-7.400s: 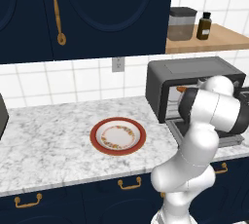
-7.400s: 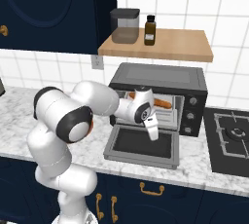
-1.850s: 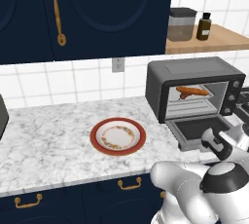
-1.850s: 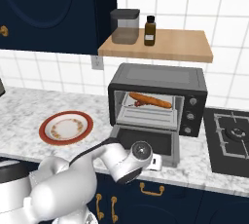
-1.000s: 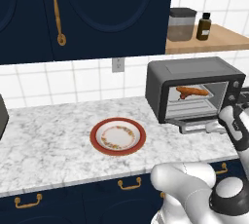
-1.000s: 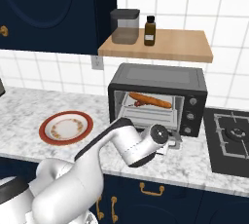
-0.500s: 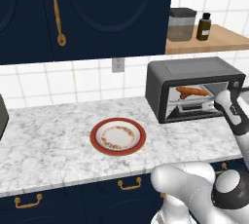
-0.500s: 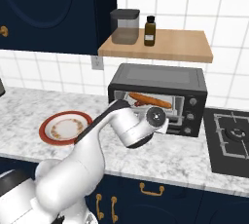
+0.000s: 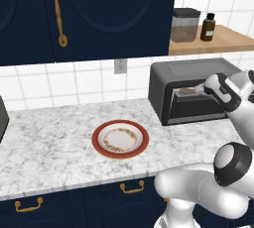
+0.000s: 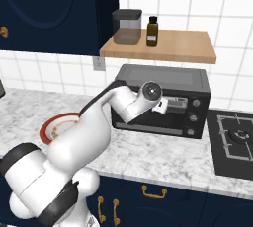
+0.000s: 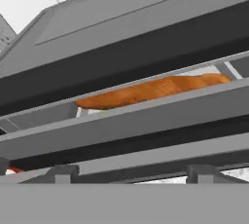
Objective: Pick up the kebab skewer and baguette bread, and place them inside the toaster oven. Close the toaster oven door and start by setting the timer.
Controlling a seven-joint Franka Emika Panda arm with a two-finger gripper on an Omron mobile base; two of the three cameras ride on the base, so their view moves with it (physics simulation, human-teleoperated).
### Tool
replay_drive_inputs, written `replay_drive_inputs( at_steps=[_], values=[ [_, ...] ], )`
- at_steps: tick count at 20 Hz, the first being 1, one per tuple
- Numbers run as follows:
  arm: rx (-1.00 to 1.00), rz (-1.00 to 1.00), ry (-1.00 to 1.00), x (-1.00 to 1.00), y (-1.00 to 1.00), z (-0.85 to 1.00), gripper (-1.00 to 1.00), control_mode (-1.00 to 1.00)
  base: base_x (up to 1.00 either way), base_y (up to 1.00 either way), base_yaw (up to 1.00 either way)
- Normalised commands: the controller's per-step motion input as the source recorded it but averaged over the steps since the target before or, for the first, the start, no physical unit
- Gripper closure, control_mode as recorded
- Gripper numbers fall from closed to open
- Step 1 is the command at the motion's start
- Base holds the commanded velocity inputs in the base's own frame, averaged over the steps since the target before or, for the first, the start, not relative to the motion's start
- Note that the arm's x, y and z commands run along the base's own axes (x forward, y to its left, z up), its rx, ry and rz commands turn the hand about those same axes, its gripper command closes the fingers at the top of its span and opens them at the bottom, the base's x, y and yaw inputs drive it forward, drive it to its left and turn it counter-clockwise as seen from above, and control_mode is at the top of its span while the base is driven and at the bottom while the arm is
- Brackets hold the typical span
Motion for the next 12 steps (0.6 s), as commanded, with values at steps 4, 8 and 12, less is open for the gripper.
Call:
replay_drive_inputs(
  at_steps=[4, 8, 12],
  values=[
    [-0.03, -0.08, 0.0, 0.67, 0.44, -0.01, -1.0, -1.0, 0.0, 0.0, 0.0],
    [-0.03, -0.08, 0.0, 0.48, 0.44, -0.27, -1.0, -1.0, 0.0, 0.0, 0.0],
    [-0.03, -0.09, 0.0, 0.45, 0.39, -0.43, -1.0, -1.0, 0.0, 0.0, 0.0]
  ],
)
